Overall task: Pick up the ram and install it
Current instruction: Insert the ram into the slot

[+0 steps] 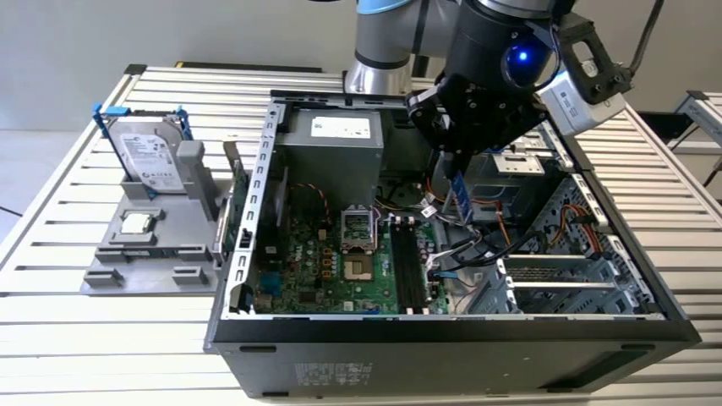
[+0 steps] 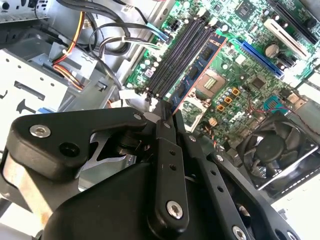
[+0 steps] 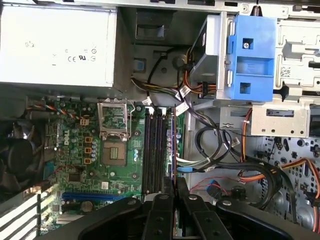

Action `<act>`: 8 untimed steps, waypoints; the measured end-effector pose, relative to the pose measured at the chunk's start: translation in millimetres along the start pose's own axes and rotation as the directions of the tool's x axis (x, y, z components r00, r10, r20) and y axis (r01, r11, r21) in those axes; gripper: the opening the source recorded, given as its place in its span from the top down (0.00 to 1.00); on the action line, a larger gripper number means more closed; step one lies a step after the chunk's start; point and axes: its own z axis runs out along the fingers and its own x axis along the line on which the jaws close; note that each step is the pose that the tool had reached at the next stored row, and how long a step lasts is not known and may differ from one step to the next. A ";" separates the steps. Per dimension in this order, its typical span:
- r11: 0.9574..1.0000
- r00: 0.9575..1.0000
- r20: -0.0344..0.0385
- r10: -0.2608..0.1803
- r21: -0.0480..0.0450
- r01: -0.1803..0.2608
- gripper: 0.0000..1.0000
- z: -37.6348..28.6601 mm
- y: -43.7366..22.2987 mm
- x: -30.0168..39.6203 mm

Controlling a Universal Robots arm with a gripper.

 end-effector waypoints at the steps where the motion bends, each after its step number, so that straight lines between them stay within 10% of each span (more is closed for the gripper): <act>1: 1.000 1.000 0.000 0.000 0.000 0.000 1.00 0.0 0.0 0.0; 8: 1.000 1.000 0.000 0.000 0.000 0.000 1.00 0.1 0.0 -2.1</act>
